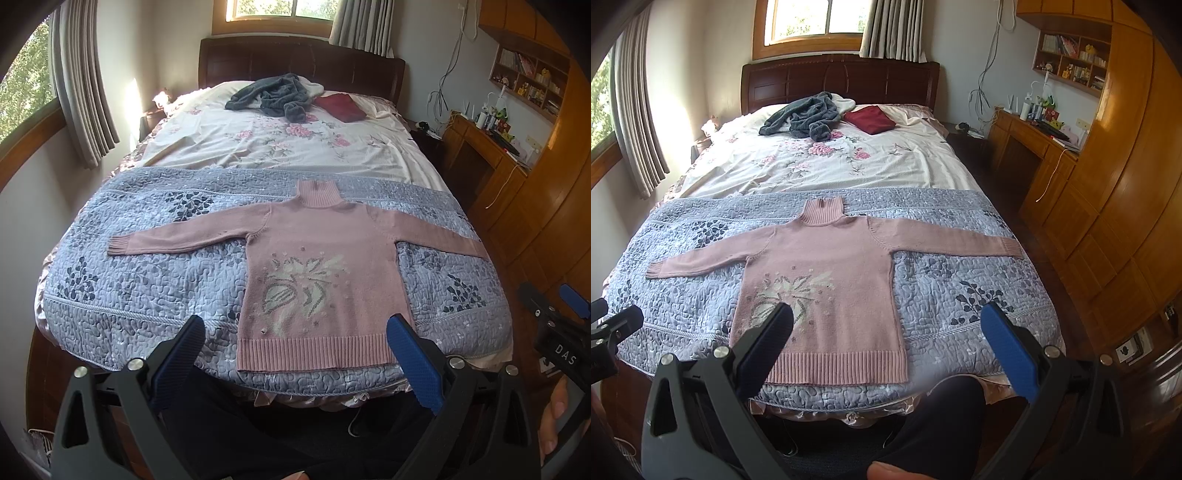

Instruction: Fold small clothes

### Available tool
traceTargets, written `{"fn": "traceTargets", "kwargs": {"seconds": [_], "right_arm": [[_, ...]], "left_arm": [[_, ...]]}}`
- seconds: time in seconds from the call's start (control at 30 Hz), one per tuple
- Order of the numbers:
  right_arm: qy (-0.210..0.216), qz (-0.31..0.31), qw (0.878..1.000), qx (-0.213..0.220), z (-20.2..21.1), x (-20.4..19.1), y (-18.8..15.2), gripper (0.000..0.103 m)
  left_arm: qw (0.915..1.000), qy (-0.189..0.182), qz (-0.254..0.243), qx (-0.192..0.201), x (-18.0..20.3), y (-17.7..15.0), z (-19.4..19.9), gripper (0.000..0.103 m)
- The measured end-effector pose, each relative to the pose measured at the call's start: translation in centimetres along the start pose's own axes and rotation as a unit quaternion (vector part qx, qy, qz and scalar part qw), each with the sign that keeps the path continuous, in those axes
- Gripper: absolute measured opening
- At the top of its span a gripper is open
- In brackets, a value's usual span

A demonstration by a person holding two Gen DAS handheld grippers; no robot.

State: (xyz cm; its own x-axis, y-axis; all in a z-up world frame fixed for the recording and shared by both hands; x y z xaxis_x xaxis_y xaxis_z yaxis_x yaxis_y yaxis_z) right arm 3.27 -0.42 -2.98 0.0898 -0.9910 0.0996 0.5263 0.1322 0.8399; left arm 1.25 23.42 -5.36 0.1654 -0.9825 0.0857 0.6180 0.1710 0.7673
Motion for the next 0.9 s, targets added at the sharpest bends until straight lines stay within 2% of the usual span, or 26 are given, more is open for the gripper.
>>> {"fn": "traceTargets", "kwargs": {"seconds": [0.9], "right_arm": [[-0.004, -0.003, 1.000, -0.003, -0.67, 0.07, -0.40, 0.100]], "left_arm": [[1.0000, 0.002, 0.003, -0.001, -0.53, -0.01, 0.17, 0.099]]}}
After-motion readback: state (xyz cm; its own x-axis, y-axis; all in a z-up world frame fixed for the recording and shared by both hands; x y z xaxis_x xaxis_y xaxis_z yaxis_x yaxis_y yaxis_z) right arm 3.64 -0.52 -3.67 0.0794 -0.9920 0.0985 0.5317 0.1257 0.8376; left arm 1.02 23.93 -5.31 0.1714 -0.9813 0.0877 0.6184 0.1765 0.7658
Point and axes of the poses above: each gripper's, at about its wrist camera, not at the fingertips, and z roughly against the way its jaws point, x to its right, y to its top, the point moved 5 cm from there along -z, roughly the way its jaws point, and after that the axes turned 13 degrees about x, right-handed, at the moved point
